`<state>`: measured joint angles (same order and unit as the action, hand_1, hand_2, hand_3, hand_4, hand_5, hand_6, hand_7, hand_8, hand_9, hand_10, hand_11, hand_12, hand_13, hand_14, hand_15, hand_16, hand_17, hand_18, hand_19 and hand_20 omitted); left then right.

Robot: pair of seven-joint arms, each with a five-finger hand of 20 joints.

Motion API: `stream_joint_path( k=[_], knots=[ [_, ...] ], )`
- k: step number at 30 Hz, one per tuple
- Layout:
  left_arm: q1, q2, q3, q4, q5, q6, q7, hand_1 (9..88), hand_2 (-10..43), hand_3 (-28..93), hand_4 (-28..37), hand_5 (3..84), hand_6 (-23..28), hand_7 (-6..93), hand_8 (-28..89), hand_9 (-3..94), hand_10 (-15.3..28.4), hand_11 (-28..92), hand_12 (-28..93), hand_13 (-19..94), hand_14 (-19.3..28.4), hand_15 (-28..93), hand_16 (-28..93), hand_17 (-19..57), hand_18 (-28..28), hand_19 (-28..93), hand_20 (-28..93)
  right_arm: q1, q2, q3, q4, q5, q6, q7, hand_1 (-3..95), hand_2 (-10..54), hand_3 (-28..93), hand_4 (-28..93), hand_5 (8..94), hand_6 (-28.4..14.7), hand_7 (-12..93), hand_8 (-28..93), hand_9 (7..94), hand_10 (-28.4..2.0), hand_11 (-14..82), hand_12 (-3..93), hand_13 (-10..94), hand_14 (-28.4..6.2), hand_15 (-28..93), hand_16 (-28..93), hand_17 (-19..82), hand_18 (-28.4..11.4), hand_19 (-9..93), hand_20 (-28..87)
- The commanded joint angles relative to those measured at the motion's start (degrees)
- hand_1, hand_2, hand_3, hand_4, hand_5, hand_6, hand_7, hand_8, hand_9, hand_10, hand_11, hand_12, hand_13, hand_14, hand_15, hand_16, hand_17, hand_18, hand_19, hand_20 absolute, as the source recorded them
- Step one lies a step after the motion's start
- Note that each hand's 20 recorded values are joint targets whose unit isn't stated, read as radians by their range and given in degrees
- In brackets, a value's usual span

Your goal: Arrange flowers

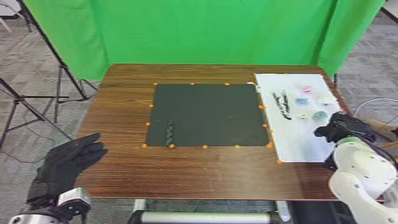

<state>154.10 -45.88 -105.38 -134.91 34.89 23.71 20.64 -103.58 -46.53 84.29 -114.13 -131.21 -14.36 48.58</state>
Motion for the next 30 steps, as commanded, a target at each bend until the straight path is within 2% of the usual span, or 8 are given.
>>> stream_joint_path(
  k=[1, 4, 8, 9, 11, 14, 22, 30],
  knots=[
    [-0.1, 0.15, 0.42, 0.34, -0.12, 0.25, 0.65, 28.0, 7.5, 79, -12.7, 48.3, 15.4, 13.5, -8, 40.5, 23.4, 38, 10, 30, 28.4, 64, -14, -7.6, 22.4, 58, 27, -2.41, 1.0, 3.24, 0.51, -1.62, 2.71, 1.43, 26.5, 2.0, 77, -22, 67.2, -16.3, 10, -10, 55.5, -28.4, 42.5, 23.6, 46, -27.5, 80, 20, 18, -28.4, 71, 37],
    [-0.27, -0.27, 0.44, 0.45, 0.35, -0.27, 0.2, 28.0, 7.5, 79, -12.7, 48.4, 15.4, 13.4, -8, 40.6, 23.4, 38, 10, 30, 28.4, 64, -14, -7.6, 22.4, 58, 27, -3.42, 1.14, 4.01, -0.05, -2.48, 4.4, 1.83, 26.6, 2.0, 77, -22, 67.1, -16.5, 10, -10, 55.5, -28.4, 42.5, 23.5, 46, -27.4, 80, 19, 19, -28.4, 71, 37],
    [-0.54, 0.1, 0.7, 0.65, 0.23, -0.37, 0.47, 28.0, 7.5, 79, -12.7, 48.3, 15.4, 13.5, -8, 40.4, 23.4, 38, 10, 30, 28.4, 64, -14, -7.6, 22.5, 58, 27, -5.03, 0.56, 5.45, -0.68, -2.17, 3.88, 2.64, 26.8, 1.9, 77, -22, 67.2, -16.5, 10, -10, 55.4, -28.4, 42.7, 23.5, 46, -27.5, 80, 19, 19, -28.4, 72, 37],
    [-0.33, 0.8, 0.88, 0.69, -0.29, 0.07, 1.15, 28.0, 7.5, 79, -12.7, 48.3, 15.4, 13.4, -8, 40.5, 23.4, 38, 10, 30, 28.4, 64, -14, -7.6, 22.5, 58, 27, -5.47, 0.35, 5.85, -0.84, -1.82, 4.11, 2.78, 26.8, 1.9, 76, -22, 67.3, -16.6, 10, -10, 55.4, -28.4, 42.7, 23.5, 46, -27.5, 80, 19, 19, -28.4, 72, 36],
    [-0.52, 0.3, 0.78, 0.77, 0.09, -0.54, 0.65, 28.0, 7.4, 79, -12.7, 48.3, 15.4, 13.4, -8, 40.5, 23.4, 38, 10, 30, 28.4, 64, -14, -7.6, 22.5, 58, 27, -6.07, 0.18, 6.12, -0.91, -2.03, 4.02, 3.23, 26.8, 1.9, 76, -22, 67.4, -16.6, 10, -10, 55.4, -28.4, 42.6, 23.6, 46, -27.6, 80, 19, 19, -28.4, 72, 36],
    [-0.4, 0.99, 0.81, 0.84, -0.46, -0.2, 1.0, 28.0, 7.4, 79, -12.6, 48.4, 15.4, 13.5, -8, 40.5, 23.4, 38, 10, 30, 28.4, 64, -14, -7.7, 22.5, 58, 27, -7.26, -0.02, 6.73, -0.79, -1.51, 3.37, 3.65, 27.0, 1.7, 76, -22, 68.1, -16.8, 10, -10, 55.8, -28.4, 42.3, 23.6, 46, -27.7, 80, 19, 19, -28.4, 72, 36],
    [-0.87, -0.23, 0.93, 0.89, 0.59, -0.92, 0.17, 28.1, 7.4, 79, -12.7, 48.4, 15.4, 13.3, -8, 40.5, 23.5, 39, 10, 30, 28.4, 64, -14, -7.7, 22.5, 59, 27, -8.11, -0.81, 6.24, 0.07, -1.11, 2.52, 4.22, 28.8, 1.3, 76, -22, 70.1, -16.8, 9, -10, 57.1, -28.4, 41.9, 23.4, 47, -27.4, 80, 18, 20, -28.4, 72, 36],
    [-1.72, -0.36, 1.24, 1.12, 0.98, -1.38, -0.12, 28.2, 7.5, 79, -12.6, 48.4, 15.4, 13.4, -8, 40.6, 23.4, 39, 10, 30, 28.4, 64, -14, -7.7, 22.5, 59, 26, -6.62, -0.36, 4.56, 2.2, -1.59, 2.57, 5.18, 31.3, -0.2, 76, -22, 71.2, -16.0, 10, -10, 57.2, -28.4, 43.1, 23.3, 48, -27.0, 80, 18, 20, -28.4, 72, 35]
  ],
)
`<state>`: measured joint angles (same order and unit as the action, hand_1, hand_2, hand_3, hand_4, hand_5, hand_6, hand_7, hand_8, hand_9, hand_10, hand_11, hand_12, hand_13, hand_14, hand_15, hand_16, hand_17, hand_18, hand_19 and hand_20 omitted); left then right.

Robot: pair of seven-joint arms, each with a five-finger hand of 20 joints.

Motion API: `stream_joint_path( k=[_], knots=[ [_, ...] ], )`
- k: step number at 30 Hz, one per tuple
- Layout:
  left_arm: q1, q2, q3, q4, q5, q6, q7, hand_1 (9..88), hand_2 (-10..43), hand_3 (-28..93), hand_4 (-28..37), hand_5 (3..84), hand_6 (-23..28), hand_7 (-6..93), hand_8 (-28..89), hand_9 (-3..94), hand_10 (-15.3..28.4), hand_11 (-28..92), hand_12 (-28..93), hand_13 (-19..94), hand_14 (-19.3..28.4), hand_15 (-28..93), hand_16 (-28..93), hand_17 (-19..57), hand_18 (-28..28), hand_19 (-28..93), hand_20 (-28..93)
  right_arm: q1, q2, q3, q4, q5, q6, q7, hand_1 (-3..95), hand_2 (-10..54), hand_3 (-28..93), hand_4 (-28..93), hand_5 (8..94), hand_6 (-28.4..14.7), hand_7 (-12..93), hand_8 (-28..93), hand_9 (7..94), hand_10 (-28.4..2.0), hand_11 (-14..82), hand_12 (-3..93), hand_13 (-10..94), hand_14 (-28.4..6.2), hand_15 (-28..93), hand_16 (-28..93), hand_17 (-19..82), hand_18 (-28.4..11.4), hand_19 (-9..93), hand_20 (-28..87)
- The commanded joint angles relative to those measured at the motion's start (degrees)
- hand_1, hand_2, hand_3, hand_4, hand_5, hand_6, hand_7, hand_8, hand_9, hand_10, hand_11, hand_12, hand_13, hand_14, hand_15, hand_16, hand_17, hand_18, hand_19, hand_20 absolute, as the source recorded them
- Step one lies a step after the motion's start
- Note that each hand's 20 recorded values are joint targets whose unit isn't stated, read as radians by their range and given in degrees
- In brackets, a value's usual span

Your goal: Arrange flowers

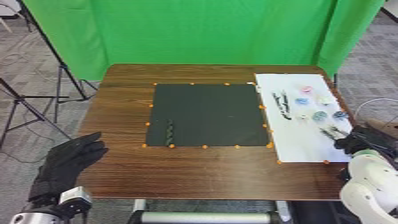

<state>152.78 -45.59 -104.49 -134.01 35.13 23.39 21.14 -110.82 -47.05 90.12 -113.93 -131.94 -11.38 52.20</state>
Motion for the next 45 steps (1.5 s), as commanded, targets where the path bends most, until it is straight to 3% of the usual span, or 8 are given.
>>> stream_joint_path(
  k=[1, 8, 13, 15, 25, 27, 37, 45],
  knots=[
    [-0.36, -0.8, 0.28, 0.22, 0.8, -1.2, -0.75, 28.2, 7.5, 79, -12.6, 48.4, 15.4, 13.4, -8, 40.5, 23.4, 39, 10, 30, 28.4, 64, -14, -7.8, 22.5, 59, 26, 0.64, 0.09, -1.46, 2.19, -1.15, -0.51, 1.65, 31.8, -0.4, 76, -22, 71.5, -16.0, 10, -10, 57.6, -28.4, 43.0, 23.1, 49, -26.9, 80, 18, 20, -28.4, 72, 35],
    [-0.18, -1.54, 0.07, 0.18, 1.23, -1.53, -1.15, 28.1, 7.4, 79, -12.5, 48.4, 15.4, 13.4, -8, 40.5, 23.4, 39, 10, 30, 28.4, 64, -14, -7.8, 22.5, 59, 26, 1.02, -0.05, -3.01, 3.89, -2.67, 1.51, 2.42, 41.2, -2.7, 77, -25, 76.3, -12.7, 11, -10, 64.1, -25.3, 43.7, 22.2, 56, -22.7, 80, 18, 23, -28.4, 74, 34],
    [-0.45, -1.2, 0.34, 0.32, 1.02, -1.52, -1.05, 28.1, 7.4, 79, -12.4, 48.4, 15.4, 13.4, -8, 40.5, 23.4, 39, 10, 30, 28.4, 64, -14, -7.8, 22.5, 59, 26, 1.08, 0.56, -4.18, 5.0, -5.64, 6.71, 2.11, 54.7, -5.6, 70, -28, 83.9, -7.4, 16, 6, 75.7, -17.1, 42.4, 30.5, 67, -16.3, 78, 22, 27, -28.4, 81, 24],
    [-0.24, -1.07, 0.34, 0.27, 0.89, -1.25, -0.79, 28.1, 7.3, 79, -12.4, 48.3, 15.4, 13.4, -8, 40.6, 23.5, 39, 10, 30, 28.4, 64, -14, -7.8, 22.5, 59, 26, 1.31, 1.04, -4.65, 5.09, -6.49, 8.53, 1.86, 55.7, -5.6, 70, -28, 84.6, -6.6, 17, 7, 77.3, -16.3, 42.4, 31.2, 69, -15.4, 78, 23, 28, -28.4, 82, 23],
    [-0.09, -1.63, 0.07, 0.06, 1.31, -1.37, -1.17, 28.1, 7.4, 79, -12.4, 48.5, 15.4, 13.5, -8, 40.5, 23.4, 39, 10, 30, 28.4, 64, -14, -7.8, 22.6, 59, 26, 4.19, 2.3, -5.93, 1.66, -7.73, 14.13, 0.47, 55.0, -7.4, 73, -28, 86.8, -3.9, 18, 10, 82.6, -14.6, 41.9, 33.6, 73, -12.8, 77, 25, 30, -28.4, 86, 22],
    [0.52, -0.86, -0.12, -0.1, 0.68, -0.74, -0.46, 28.2, 7.4, 79, -12.4, 48.5, 15.5, 13.4, -8, 40.5, 23.4, 39, 10, 30, 28.4, 64, -14, -7.8, 22.6, 59, 26, 5.53, 2.47, -6.91, -0.27, -7.28, 13.43, -0.41, 54.8, -7.6, 74, -28, 87.0, -3.8, 18, 11, 83.0, -14.5, 41.9, 33.7, 74, -12.6, 77, 26, 30, -28.4, 86, 22],
    [0.82, -1.2, -1.02, -0.61, 1.05, -0.7, -1.43, 28.2, 7.4, 79, -12.3, 48.5, 15.4, 13.5, -8, 40.6, 23.5, 39, 10, 30, 28.4, 64, -14, -7.8, 22.6, 59, 26, 15.64, 3.11, -17.62, -8.12, -2.08, 10.76, -5.19, 54.5, -8.2, 75, -28, 87.9, -4.2, 17, 12, 83.8, -14.5, 42.2, 34.1, 74, -12.9, 77, 27, 30, -28.4, 88, 21],
    [0.09, -1.56, -1.07, -0.76, 1.56, -0.98, -2.85, 28.4, 7.4, 79, -12.5, 48.6, 15.6, 13.4, -8, 40.4, 23.4, 39, 10, 30, 28.4, 64, -14, -7.8, 22.5, 59, 26, 30.42, -4.05, -34.87, -4.66, 0.44, 3.83, -7.3, 54.6, -8.4, 75, -28, 88.3, -4.4, 17, 12, 84.0, -14.4, 42.1, 34.3, 75, -13.1, 77, 27, 30, -28.4, 88, 21]
  ],
)
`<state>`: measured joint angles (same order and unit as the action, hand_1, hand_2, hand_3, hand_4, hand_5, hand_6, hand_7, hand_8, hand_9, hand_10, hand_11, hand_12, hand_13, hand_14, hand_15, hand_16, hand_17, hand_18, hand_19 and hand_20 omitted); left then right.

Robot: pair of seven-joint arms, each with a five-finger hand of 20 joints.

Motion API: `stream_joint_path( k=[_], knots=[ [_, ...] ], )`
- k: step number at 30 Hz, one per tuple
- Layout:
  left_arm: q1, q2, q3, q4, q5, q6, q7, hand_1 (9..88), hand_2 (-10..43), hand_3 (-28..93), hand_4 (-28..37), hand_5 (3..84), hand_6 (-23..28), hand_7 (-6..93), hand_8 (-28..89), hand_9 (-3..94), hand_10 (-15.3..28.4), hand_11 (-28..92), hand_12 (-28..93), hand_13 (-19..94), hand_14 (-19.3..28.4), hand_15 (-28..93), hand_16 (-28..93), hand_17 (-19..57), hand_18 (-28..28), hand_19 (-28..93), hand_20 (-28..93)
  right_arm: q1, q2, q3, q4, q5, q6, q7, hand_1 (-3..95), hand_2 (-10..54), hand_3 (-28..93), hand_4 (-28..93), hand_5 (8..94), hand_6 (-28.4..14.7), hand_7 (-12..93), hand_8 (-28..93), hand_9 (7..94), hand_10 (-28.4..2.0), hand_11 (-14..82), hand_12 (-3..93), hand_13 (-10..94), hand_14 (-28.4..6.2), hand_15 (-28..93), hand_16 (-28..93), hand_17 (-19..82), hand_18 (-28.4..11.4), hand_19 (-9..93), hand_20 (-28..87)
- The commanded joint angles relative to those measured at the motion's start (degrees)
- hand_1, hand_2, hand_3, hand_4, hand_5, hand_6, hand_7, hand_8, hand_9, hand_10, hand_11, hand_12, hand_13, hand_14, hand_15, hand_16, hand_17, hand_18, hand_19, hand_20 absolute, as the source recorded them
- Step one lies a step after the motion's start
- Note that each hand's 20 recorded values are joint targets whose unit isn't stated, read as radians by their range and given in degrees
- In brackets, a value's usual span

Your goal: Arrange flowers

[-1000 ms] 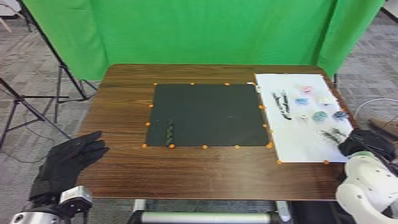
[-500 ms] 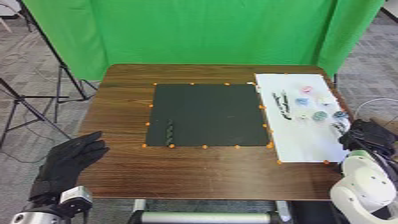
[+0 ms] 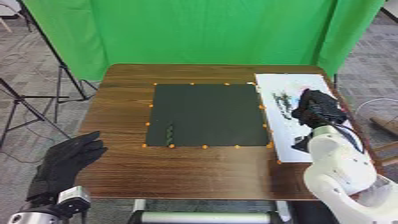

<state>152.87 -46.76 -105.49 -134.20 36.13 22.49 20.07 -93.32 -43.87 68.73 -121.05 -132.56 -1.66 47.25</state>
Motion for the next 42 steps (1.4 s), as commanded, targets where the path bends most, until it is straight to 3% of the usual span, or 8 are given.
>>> stream_joint_path(
  k=[1, 2, 9, 10, 15, 22, 27, 42],
  knots=[
    [0.03, -0.26, 0.14, -0.66, 0.48, 0.15, -1.55, 28.3, 7.4, 79, -12.4, 48.6, 15.7, 13.4, -8, 40.4, 23.5, 39, 10, 30, 28.4, 64, -14, -7.7, 22.5, 59, 26, 14.22, -8.1, -15.4, 3.3, 0.92, -6.59, -2.51, 54.7, -8.4, 75, -28, 88.3, -4.4, 17, 13, 84.0, -14.4, 42.1, 34.4, 75, -13.0, 77, 27, 30, -28.4, 88, 21],
    [-0.39, -0.54, 0.09, -0.6, 0.87, -0.27, -2.33, 28.4, 7.5, 79, -12.5, 48.6, 15.7, 13.4, -8, 40.4, 23.6, 39, 10, 30, 28.4, 64, -14, -7.7, 22.5, 59, 26, 14.86, -8.95, -16.84, 3.94, 0.48, -7.11, -2.52, 54.7, -8.4, 75, -28, 88.3, -4.4, 17, 13, 84.0, -14.5, 42.1, 34.4, 75, -13.0, 77, 27, 30, -28.4, 88, 21],
    [0.26, -1.46, -0.41, -0.73, 1.24, -0.34, -2.71, 28.5, 7.3, 79, -12.3, 48.8, 16.0, 13.2, -8, 40.4, 23.9, 39, 10, 30, 28.4, 64, -14, -7.7, 22.5, 59, 26, 19.15, -15.55, -24.76, 9.55, -1.6, -12.0, -2.69, 54.7, -8.2, 75, -28, 88.3, -4.4, 16, 13, 84.1, -14.7, 42.3, 34.2, 75, -13.1, 77, 27, 30, -28.4, 89, 21],
    [0.64, -0.62, -0.49, -0.77, 0.69, 0.02, -2.17, 28.6, 7.4, 79, -12.4, 48.8, 16.0, 13.2, -8, 40.3, 23.9, 39, 10, 30, 28.4, 64, -14, -7.7, 22.5, 59, 26, 19.42, -16.25, -25.26, 10.15, -1.88, -12.82, -2.64, 54.8, -8.2, 75, -28, 88.3, -4.4, 16, 13, 84.1, -14.7, 42.4, 34.1, 75, -13.1, 77, 27, 30, -28.4, 89, 20],
    [0.96, 0.69, -0.77, -0.87, -0.18, 0.72, -1.27, 28.9, 7.2, 79, -12.2, 48.9, 16.2, 12.7, -7, 40.2, 24.1, 39, 10, 30, 28.4, 64, -14, -7.8, 22.5, 59, 26, 20.92, -18.58, -27.52, 13.06, -1.73, -15.27, -2.11, 54.6, -8.2, 75, -28, 88.4, -4.4, 16, 13, 84.2, -14.7, 42.4, 33.8, 75, -13.1, 77, 27, 30, -28.4, 89, 20],
    [-0.08, -0.33, -1.02, -0.82, 0.94, -0.25, -3.09, 28.9, 7.1, 79, -12.0, 48.9, 16.3, 12.3, -7, 40.2, 24.4, 39, 11, 30, 28.4, 65, -14, -7.9, 22.6, 59, 25, 21.92, -21.02, -29.36, 15.37, -2.48, -18.69, -1.84, 54.0, -8.2, 75, -27, 88.6, -4.2, 16, 13, 84.8, -14.9, 42.8, 32.5, 75, -13.2, 77, 27, 30, -28.4, 89, 20],
    [0.3, -0.38, -1.32, -0.95, 0.97, -0.14, -2.85, 29.0, 7.0, 79, -12.0, 49.1, 16.4, 12.0, -7, 40.1, 24.8, 39, 11, 30, 28.4, 65, -15, -8.0, 22.7, 59, 25, 22.71, -22.72, -30.37, 15.55, -1.87, -21.12, -1.83, 53.0, -8.1, 74, -26, 89.0, -4.1, 16, 13, 85.4, -15.2, 43.5, 30.5, 76, -13.3, 77, 27, 30, -28.4, 89, 19],
    [-0.76, -1.42, -1.27, -0.86, 2.2, -1.1, -4.48, 29.4, 6.7, 79, -11.5, 49.1, 16.3, 11.8, -6, 40.1, 25.1, 38, 11, 29, 28.4, 65, -15, -8.2, 22.8, 60, 25, 24.82, -25.66, -31.54, 17.91, -2.32, -22.47, -1.29, 47.7, -6.2, 72, -25, 89.8, -3.3, 16, 11, 85.2, -15.4, 44.5, 28.6, 76, -14.2, 77, 27, 30, -28.4, 89, 19]
  ],
)
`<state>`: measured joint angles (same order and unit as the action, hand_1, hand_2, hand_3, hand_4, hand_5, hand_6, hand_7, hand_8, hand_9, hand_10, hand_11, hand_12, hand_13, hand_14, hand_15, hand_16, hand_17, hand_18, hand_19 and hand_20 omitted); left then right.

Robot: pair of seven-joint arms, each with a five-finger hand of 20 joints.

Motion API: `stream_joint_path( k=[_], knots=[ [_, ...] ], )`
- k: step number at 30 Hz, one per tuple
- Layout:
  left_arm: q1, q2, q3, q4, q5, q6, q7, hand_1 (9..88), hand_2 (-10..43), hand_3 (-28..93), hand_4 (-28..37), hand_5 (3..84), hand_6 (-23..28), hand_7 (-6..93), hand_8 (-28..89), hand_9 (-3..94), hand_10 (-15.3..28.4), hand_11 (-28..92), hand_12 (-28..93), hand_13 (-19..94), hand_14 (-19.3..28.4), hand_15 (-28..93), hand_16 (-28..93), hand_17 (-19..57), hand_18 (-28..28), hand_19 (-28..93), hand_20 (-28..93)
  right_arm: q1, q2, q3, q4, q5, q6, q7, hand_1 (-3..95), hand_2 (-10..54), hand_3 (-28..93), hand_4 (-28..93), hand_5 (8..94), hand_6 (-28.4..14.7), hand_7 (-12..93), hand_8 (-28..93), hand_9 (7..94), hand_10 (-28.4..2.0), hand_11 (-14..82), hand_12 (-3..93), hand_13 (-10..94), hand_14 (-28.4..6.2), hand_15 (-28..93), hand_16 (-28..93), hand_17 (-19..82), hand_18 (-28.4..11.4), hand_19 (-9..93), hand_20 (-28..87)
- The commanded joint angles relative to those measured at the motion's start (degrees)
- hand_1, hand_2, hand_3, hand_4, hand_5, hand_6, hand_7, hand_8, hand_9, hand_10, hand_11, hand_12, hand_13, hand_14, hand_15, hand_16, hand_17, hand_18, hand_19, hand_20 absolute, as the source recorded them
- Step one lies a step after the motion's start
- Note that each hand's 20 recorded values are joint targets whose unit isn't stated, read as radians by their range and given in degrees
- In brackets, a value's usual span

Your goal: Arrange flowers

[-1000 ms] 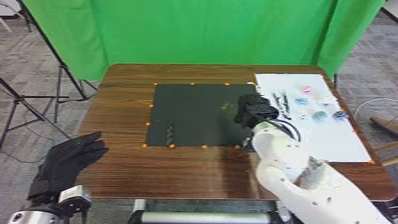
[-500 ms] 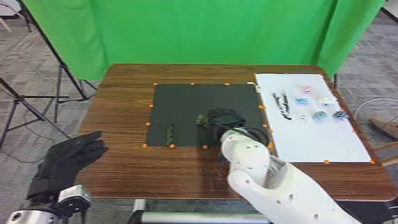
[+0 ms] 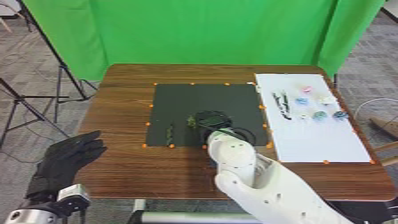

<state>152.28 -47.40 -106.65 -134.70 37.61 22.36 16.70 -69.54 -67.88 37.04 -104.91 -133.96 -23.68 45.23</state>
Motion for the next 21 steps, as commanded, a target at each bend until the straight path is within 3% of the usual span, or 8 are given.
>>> stream_joint_path(
  k=[1, 5, 6, 8, 15, 21],
  knots=[
    [0.24, 0.11, -0.11, -0.4, 0.01, -0.41, -0.37, 29.4, 6.7, 79, -11.5, 49.1, 16.3, 11.9, -7, 40.1, 25.2, 38, 11, 29, 28.4, 65, -15, -8.2, 22.7, 60, 25, 0.97, -1.78, 0.26, 1.88, -0.97, -0.43, 0.85, 47.1, -6.0, 72, -25, 89.8, -3.2, 16, 10, 85.2, -15.4, 44.6, 28.6, 76, -14.2, 77, 27, 30, -28.4, 89, 19],
    [0.37, -0.03, -0.11, -0.54, 0.1, -0.22, -0.45, 29.4, 6.7, 79, -11.5, 49.1, 16.1, 12.1, -7, 40.3, 24.7, 38, 11, 30, 28.4, 65, -15, -8.1, 22.7, 60, 25, 1.06, -2.16, 0.39, 2.19, -0.58, -0.74, 1.86, 42.9, -4.9, 73, -25, 89.5, -2.9, 17, 7, 84.9, -15.6, 44.8, 28.4, 76, -14.4, 77, 27, 30, -28.4, 90, 18],
    [0.78, 0.76, -0.11, -0.57, -0.47, 0.24, 0.21, 29.4, 6.7, 79, -11.5, 49.1, 16.0, 12.2, -7, 40.4, 24.7, 38, 11, 30, 28.4, 65, -15, -8.1, 22.7, 60, 25, 0.9, -2.27, 0.56, 2.09, -0.12, -0.51, 2.3, 40.1, -3.0, 74, -24, 89.6, -2.6, 18, 0, 84.8, -15.6, 44.8, 28.4, 76, -14.5, 77, 27, 30, -28.4, 90, 17],
    [0.55, 0.53, -0.08, -0.51, -0.27, -0.01, -0.09, 29.3, 6.8, 79, -11.5, 49.0, 15.9, 12.6, -7, 40.4, 24.6, 39, 11, 30, 28.4, 65, -15, -8.1, 22.7, 60, 25, 0.86, -2.39, 0.6, 2.05, -0.4, -0.59, 2.33, 34.5, 2.0, 73, -23, 89.7, -2.7, 19, -9, 84.7, -15.9, 45.0, 28.4, 75, -15.0, 77, 27, 29, -28.4, 90, 16],
    [-0.09, -0.03, 0.43, -0.41, 0.25, -0.28, -0.66, 29.1, 6.9, 80, -11.7, 48.9, 15.5, 13.3, -8, 40.5, 24.0, 39, 10, 30, 28.4, 65, -15, -8.0, 22.5, 60, 25, 1.26, -1.9, -0.07, 2.34, -2.16, -0.24, 1.75, 32.9, 2.1, 73, -22, 89.1, -3.2, 20, -10, 83.4, -16.7, 46.3, 28.8, 74, -15.8, 78, 27, 30, -28.4, 90, 15],
    [1.06, -0.39, -0.03, -0.64, 0.04, 0.21, 0.04, 28.6, 7.3, 80, -11.9, 48.5, 15.1, 14.5, -8, 40.6, 23.1, 39, 10, 30, 28.4, 64, -14, -7.7, 22.3, 59, 25, 0.7, -0.75, 0.89, -0.14, 0.9, -0.12, 0.88, 32.0, 1.1, 74, -22, 87.6, -3.8, 20, -10, 81.7, -17.5, 47.5, 29.0, 73, -16.5, 78, 28, 29, -28.4, 90, 14]
  ],
)
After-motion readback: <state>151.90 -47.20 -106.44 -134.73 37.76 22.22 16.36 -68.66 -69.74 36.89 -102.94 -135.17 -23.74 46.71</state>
